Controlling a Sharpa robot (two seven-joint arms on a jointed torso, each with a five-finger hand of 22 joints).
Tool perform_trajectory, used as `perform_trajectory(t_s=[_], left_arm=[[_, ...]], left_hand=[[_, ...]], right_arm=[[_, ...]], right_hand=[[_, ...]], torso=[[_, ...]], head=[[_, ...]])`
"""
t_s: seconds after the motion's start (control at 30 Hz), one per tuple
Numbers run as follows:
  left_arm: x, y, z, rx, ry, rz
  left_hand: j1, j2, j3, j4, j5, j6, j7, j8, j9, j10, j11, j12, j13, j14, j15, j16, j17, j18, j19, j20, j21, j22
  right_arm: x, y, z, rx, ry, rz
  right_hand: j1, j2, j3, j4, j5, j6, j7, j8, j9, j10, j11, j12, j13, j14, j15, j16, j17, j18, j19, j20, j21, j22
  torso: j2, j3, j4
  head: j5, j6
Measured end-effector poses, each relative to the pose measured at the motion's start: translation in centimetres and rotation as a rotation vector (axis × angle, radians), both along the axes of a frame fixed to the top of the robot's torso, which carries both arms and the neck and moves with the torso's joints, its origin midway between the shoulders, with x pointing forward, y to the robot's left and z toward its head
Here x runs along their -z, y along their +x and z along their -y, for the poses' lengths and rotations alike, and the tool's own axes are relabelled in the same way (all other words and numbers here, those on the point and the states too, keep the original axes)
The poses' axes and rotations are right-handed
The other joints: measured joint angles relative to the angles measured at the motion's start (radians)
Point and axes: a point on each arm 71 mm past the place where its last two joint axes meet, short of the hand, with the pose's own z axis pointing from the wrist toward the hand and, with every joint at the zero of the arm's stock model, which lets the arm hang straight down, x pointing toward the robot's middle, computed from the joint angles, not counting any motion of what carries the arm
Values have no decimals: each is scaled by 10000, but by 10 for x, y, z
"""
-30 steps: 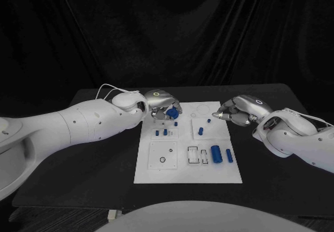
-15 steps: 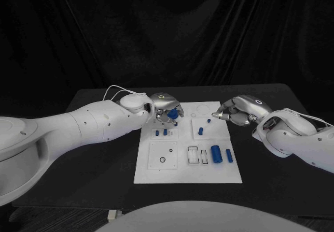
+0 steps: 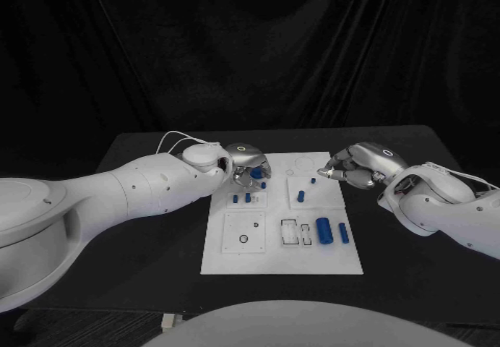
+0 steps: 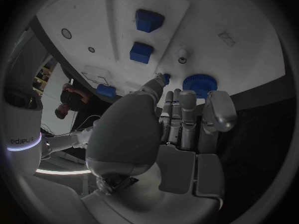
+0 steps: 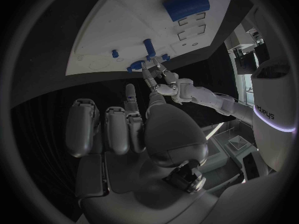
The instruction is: Assemble the parts on the task board
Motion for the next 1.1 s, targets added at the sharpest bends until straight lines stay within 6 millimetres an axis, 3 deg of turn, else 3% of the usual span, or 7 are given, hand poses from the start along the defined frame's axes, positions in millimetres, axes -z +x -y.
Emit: perform_trajectory(t_s=[0.3, 0.9, 0.97, 1.1], left_arm=[[3, -1, 1, -33, 59, -86], [13, -4, 9, 77, -58, -94], [13, -4, 10, 87, -92, -60], [14, -4, 10, 76, -161, 36]], left_hand=[[73, 72, 115, -115, 340, 298, 39, 119, -63, 354, -16, 42, 88, 0, 0, 52, -40, 4, 0, 0, 53, 0], [239, 237, 446, -193, 417, 967, 34, 300, -130, 1005, -40, -6, 93, 298, -47, 395, 166, 6, 267, -54, 498, -1], [321, 318, 555, -247, 490, 1220, 64, 417, -115, 1164, -60, -9, 82, 360, -38, 433, 168, -151, 360, -39, 615, -1], [406, 366, 651, -344, 644, 1489, 158, 509, -82, 1494, 1, -93, 35, 476, -35, 495, 194, -150, 445, -55, 812, -1]], right_arm=[[0, 0, -1, -12, -3, -17], [2, 0, -1, -19, -35, -101], [2, 0, -1, -20, -40, -117], [2, 0, -1, -16, -52, -138]], right_hand=[[25, 25, 0, 0, 0, 0, 0, 0, -1, 0, 0, 9, 1, 0, 0, -44, -33, 0, 0, 0, 0, -1], [24, 24, 0, 0, -1, 0, 0, 0, -2, 0, 0, 26, -5, 0, 0, -41, -60, 0, 0, 0, 0, -2], [24, 24, 0, 0, -1, 0, 0, 0, -2, 0, 0, 27, -5, 0, 0, -41, -60, -1, 0, 0, 0, -2], [23, 23, 0, 0, -1, 0, 0, 0, -2, 0, 0, 27, -4, 0, 0, -41, -60, 0, 0, 0, 0, -2]], torso=[[2, -4, 1], [-3, 0, 2], [-3, 0, 2], [-3, 1, 2]], head=[[-7, 0], [-18, 0], [-16, 0], [-16, 0]])
